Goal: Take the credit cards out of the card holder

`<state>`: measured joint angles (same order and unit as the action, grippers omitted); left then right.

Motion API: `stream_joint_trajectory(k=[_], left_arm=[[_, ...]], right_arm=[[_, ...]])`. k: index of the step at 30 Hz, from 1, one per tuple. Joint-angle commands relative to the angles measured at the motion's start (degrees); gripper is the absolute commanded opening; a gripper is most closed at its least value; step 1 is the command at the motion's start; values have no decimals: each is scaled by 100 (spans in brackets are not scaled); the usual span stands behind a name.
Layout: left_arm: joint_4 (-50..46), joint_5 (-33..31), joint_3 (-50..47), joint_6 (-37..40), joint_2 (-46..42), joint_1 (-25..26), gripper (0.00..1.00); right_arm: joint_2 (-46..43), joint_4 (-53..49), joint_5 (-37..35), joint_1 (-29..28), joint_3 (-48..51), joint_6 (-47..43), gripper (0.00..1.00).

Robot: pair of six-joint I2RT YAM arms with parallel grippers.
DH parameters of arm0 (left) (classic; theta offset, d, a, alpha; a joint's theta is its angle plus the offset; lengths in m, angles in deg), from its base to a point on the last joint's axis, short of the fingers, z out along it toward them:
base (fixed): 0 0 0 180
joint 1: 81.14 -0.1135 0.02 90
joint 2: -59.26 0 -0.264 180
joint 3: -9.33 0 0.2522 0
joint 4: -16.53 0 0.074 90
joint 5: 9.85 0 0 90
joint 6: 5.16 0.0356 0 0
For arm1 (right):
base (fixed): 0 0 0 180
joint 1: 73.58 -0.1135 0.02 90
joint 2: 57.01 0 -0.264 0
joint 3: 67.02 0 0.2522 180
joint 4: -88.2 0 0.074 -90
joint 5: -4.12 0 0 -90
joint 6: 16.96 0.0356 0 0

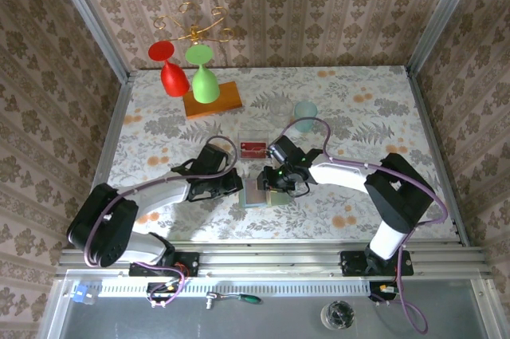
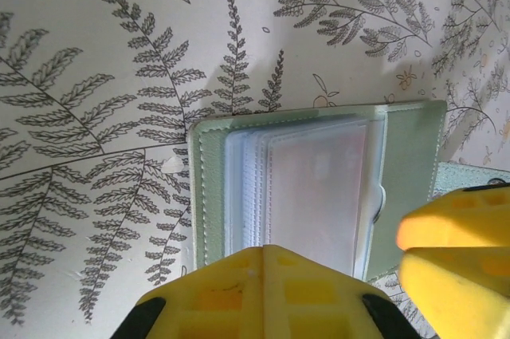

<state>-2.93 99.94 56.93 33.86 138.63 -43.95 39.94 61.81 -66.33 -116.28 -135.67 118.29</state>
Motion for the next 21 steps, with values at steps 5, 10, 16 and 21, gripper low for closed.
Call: stream_joint_trajectory(k=[5,10,16,21], left_arm=[[-2,37,-84,-30,314,29,6],[-162,-91,-45,26,377,25,5],[-267,-128,49,106,426,17,5],[-291,-194,32,106,365,22,5]], right_arm=[[157,516,454,-29,18,253,27],[327,648,510,-33,63,296,27],[378,604,401,14,190,295,30],[407,664,385,70,326,308,30]])
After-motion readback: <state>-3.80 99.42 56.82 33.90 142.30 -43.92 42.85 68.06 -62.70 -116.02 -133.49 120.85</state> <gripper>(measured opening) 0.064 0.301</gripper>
